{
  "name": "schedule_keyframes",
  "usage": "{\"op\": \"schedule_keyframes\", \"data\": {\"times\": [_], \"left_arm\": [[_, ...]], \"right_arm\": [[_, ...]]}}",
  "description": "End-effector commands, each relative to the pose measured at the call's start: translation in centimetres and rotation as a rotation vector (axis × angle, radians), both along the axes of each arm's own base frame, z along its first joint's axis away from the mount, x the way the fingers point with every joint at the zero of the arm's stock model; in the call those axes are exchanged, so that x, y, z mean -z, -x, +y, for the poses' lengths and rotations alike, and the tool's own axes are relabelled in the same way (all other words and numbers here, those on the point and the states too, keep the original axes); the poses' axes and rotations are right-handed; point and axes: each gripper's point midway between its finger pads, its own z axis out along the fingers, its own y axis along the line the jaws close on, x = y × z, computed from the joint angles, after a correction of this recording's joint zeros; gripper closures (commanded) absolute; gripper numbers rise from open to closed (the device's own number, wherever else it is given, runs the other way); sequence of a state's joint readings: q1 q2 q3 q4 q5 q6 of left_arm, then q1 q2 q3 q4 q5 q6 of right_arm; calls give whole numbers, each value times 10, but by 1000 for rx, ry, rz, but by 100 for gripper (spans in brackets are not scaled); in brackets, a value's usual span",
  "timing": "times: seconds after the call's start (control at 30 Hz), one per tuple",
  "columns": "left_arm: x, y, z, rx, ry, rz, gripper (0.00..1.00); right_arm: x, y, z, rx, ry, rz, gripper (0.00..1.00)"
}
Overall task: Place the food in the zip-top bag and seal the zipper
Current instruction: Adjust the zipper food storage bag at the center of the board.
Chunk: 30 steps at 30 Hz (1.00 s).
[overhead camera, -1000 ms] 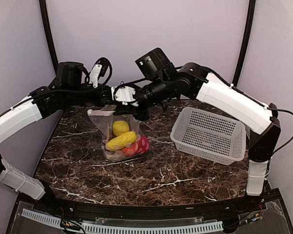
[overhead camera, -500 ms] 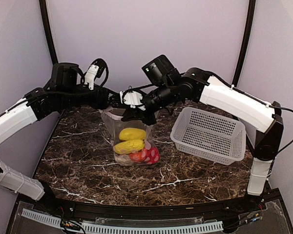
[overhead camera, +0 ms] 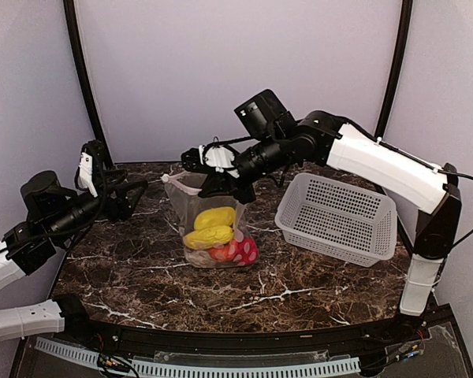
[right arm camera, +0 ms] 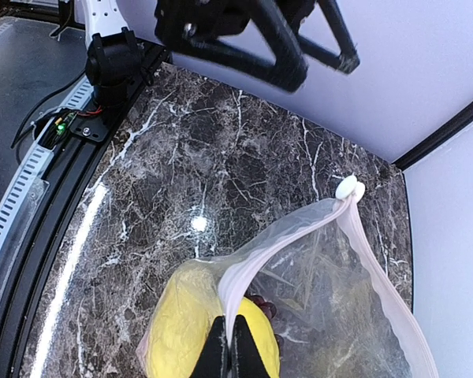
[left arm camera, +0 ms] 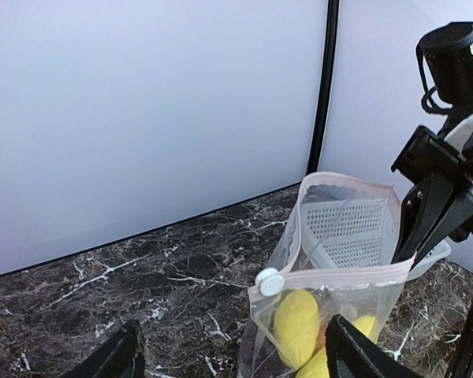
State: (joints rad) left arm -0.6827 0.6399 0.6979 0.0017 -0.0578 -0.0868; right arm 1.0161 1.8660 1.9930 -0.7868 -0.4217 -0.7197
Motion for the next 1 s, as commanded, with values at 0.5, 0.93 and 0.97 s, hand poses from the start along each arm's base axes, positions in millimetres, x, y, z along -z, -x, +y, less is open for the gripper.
{"op": "schedule_keyframes", "data": {"times": [0.5,0.93,0.97], "left_arm": [[53,-10,-68,298,-17,-14,33],[56,-18,-85,410,-17,-42,86],[54,-19,-83,400,-17,-49,92]], "right_arm": [[-16,25,-23,-75,-13,26,100],[-10,4,-31,-22,0,28,100],[-9,-1,-33,-10,1,28,100]]}}
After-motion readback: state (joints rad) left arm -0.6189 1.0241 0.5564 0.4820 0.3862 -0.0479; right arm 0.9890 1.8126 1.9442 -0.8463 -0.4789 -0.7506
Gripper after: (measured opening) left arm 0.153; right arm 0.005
